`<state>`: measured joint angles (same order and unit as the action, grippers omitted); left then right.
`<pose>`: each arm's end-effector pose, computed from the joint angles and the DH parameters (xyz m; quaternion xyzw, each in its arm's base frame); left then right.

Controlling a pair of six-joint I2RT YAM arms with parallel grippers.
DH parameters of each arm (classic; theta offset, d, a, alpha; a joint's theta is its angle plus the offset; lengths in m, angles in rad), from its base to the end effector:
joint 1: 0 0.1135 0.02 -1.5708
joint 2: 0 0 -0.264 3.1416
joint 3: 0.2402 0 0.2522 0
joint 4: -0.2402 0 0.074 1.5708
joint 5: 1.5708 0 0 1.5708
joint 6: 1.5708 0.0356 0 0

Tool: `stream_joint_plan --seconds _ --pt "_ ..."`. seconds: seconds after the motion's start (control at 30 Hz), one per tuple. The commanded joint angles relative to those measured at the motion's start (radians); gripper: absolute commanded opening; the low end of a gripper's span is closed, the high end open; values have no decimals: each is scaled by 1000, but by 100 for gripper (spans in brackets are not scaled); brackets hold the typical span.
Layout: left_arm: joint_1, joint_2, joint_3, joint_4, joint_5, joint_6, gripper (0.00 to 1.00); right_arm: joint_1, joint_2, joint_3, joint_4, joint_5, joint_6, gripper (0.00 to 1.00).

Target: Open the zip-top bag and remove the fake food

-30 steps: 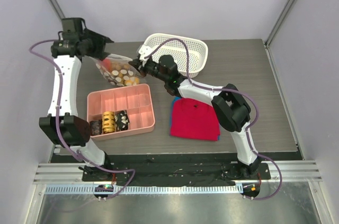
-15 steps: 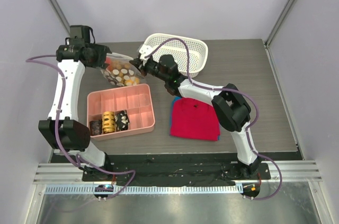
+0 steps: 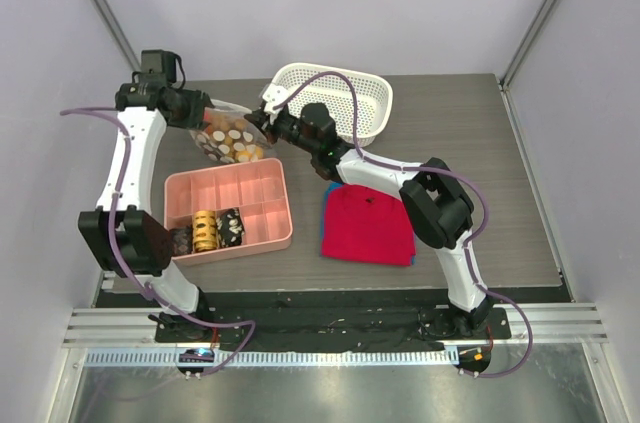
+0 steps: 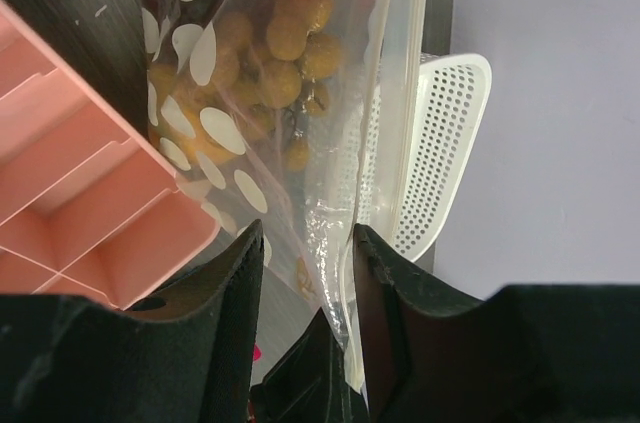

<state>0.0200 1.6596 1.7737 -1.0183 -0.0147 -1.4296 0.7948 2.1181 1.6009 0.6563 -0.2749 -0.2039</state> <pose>0.3476 0.0075 0.3778 -0.6283 0.7058 -0.2067 0.2537 0.3484 0.3688 0.2850 -0.4020 0.5212 0.3036 0.6889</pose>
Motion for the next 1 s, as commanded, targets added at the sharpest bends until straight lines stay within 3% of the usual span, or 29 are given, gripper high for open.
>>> stream_joint_plan --seconds 0.0,0.3,0.43,0.57,0.7,0.87,0.9,0.97 --pt "8 15 -23 49 -19 -2 41 4 -75 37 29 3 -5 1" --pt "43 51 -77 164 55 40 35 12 -75 34 26 2 1 1" --pt "55 48 -71 204 48 70 45 12 -81 31 26 5 0 1" --pt "61 40 -85 292 88 100 46 14 -78 37 23 2 -2 1" --pt "63 55 -89 314 117 100 56 20 -75 45 16 -1 -8 1" --pt "63 85 -75 256 141 92 49 20 -75 47 14 0 -12 1" --pt "63 81 -82 259 137 92 42 20 -76 47 14 2 -12 1" --pt "63 77 -89 262 131 92 39 20 -78 47 16 5 -15 1"
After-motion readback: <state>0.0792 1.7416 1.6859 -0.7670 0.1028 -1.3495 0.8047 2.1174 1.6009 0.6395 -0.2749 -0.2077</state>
